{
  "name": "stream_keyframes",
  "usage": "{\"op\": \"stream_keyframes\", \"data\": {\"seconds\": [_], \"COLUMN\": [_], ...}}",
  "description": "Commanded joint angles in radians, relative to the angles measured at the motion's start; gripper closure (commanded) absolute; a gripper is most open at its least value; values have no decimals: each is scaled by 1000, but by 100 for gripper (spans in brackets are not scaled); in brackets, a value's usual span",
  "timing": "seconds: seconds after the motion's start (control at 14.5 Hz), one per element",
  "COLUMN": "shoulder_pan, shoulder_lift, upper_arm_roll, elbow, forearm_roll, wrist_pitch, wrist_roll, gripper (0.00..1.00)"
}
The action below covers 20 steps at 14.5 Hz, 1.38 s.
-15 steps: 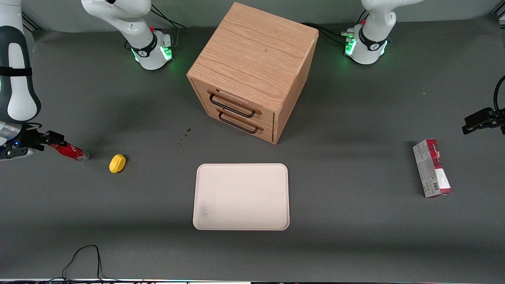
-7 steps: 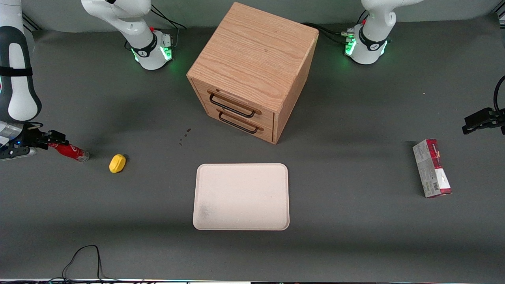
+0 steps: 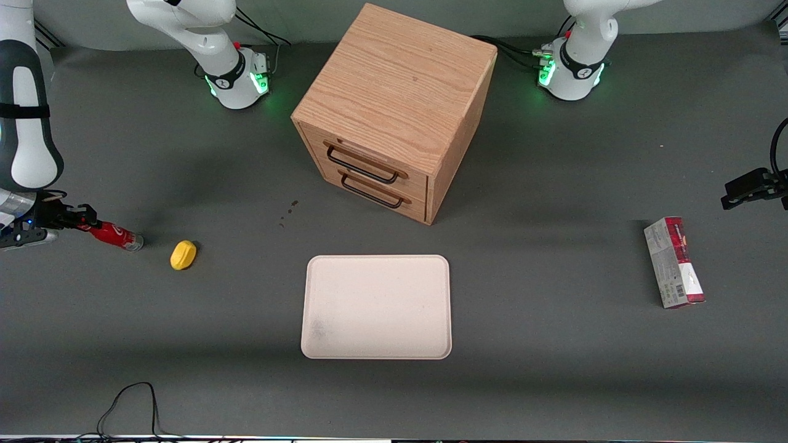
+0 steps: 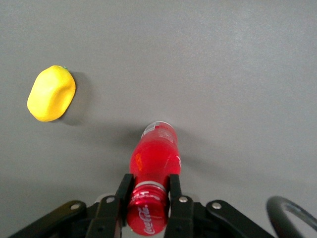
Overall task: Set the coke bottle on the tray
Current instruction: 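Lift the bottle with the right gripper and carry it toward the tray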
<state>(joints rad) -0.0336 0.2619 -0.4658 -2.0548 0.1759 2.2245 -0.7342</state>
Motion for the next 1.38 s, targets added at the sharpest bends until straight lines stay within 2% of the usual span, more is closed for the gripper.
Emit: {"op": "stream_keyframes", "data": {"seconds": [0.0,0.21,0.55,0.76,0.96,1.1,1.31], "shoulder_pan": [7,12,40,52,52,75,81], "shoulder_lift": [-16,-18,-18,-13,-15,-4,46], "upper_arm_roll": [-4,1,3,4,4,16,143], "elbow": [36,198,538,744,834,875,970], "forearm_roll": [13,-59,-133,-138,-128,-122,-111], "wrist_pitch": [-63,-217,-504,-687,-775,-783,-784], "wrist_roll": [-25,-11,-13,-16,-14,-14,56], "gripper": [100,100,100,100,100,100,100]}}
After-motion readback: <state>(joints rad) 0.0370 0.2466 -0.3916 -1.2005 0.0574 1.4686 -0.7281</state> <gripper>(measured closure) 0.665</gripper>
